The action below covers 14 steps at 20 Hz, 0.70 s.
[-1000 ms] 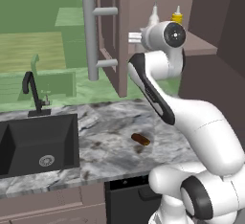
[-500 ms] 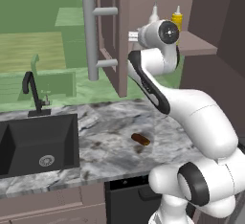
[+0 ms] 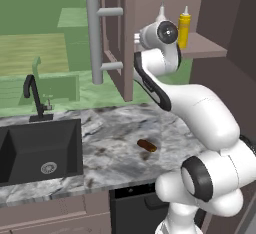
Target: There are various items on the counter. Only move the condiments/shakers into the cabinet.
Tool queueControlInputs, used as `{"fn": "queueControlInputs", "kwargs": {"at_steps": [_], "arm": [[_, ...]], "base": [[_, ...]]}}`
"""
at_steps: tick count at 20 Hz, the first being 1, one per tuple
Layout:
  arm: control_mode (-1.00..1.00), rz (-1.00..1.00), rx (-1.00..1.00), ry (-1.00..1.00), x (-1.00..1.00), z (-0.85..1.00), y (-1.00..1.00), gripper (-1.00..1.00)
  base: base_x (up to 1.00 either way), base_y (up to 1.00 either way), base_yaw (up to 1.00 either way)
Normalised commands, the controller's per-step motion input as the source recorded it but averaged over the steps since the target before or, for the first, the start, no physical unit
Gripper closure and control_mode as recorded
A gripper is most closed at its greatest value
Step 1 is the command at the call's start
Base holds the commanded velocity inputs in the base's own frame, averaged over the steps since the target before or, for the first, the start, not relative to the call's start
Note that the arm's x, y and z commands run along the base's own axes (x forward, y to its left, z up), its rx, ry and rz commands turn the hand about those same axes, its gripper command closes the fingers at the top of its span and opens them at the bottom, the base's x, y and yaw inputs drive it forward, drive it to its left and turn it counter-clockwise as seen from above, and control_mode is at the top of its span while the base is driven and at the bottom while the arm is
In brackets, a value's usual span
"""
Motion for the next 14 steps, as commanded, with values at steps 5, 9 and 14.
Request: {"fn": "queueControlInputs", "kwargs": {"at_steps": [5, 9, 14], "arm": [[-1.00, -0.01, -0.06, 0.00, 0.26, -0.22, 0.08, 1.00], [-1.00, -0.02, 0.00, 0.00, 0.28, -0.07, 0.04, 1.00], [-1.00, -0.03, 0.00, 0.00, 0.35, 0.00, 0.00, 1.00]], "base": [[0.00, 0.00, 0.00], [0.00, 0.00, 0.00], [0.00, 0.00, 0.00]]}}
